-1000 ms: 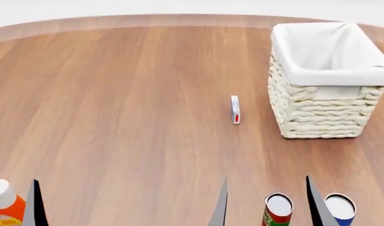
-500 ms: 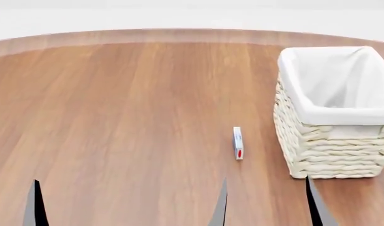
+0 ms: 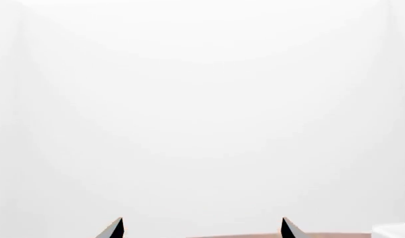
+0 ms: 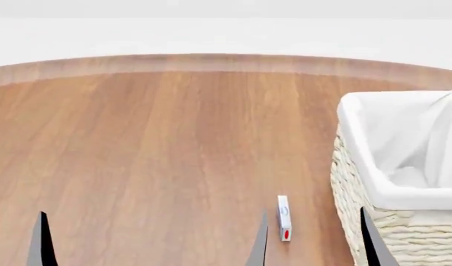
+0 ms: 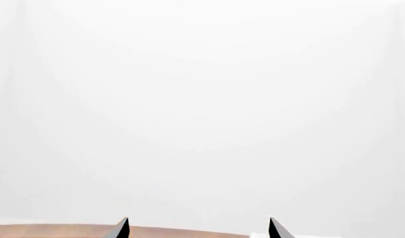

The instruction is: Pick up the cream cheese box, and put it in the basket.

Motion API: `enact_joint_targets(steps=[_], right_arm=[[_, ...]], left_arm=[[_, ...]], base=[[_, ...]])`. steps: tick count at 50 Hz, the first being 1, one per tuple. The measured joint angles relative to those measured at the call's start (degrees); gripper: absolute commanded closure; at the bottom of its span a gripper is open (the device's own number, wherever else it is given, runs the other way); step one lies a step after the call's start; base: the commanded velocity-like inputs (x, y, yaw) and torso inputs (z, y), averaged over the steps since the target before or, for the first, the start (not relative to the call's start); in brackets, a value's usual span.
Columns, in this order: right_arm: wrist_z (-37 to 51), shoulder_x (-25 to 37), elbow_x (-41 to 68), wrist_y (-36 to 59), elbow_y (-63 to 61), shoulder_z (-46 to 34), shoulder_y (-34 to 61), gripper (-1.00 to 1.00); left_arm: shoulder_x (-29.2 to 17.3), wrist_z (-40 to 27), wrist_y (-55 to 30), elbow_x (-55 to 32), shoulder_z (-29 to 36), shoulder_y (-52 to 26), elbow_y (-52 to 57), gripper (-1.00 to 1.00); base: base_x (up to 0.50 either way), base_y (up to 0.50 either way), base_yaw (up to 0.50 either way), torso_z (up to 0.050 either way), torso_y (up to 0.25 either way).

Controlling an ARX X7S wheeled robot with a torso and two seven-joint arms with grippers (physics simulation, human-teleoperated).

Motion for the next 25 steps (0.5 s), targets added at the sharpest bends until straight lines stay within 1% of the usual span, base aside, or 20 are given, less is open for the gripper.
enact_joint_targets(steps=[12,18,25], right_arm=[[0.5,0.4,0.0,-0.1,0.2,-0.4,0.1,-1.0],[0.7,0.5,-0.2,1.3,-0.4,-0.7,0.6,-1.0],[1.2,0.3,-0.1,7.0,-3.6,-0.3,4.1,-1.0]], left_arm=[[-0.5,-0.4,-0.8,-0.2,0.3,-0.1,0.8,-1.0],[-0.7,-0.3,-0.9,-0.3,0.7,-0.1,0.9,-1.0],[-1.0,-0.5,-1.1,-0.5,0.8,0.0,1.3,-1.0]], base=[[0.4,0.0,0.0,0.0,0.001],[0.0,0.0,0.0,0.0,0.0],[0.0,0.0,0.0,0.0,0.0]])
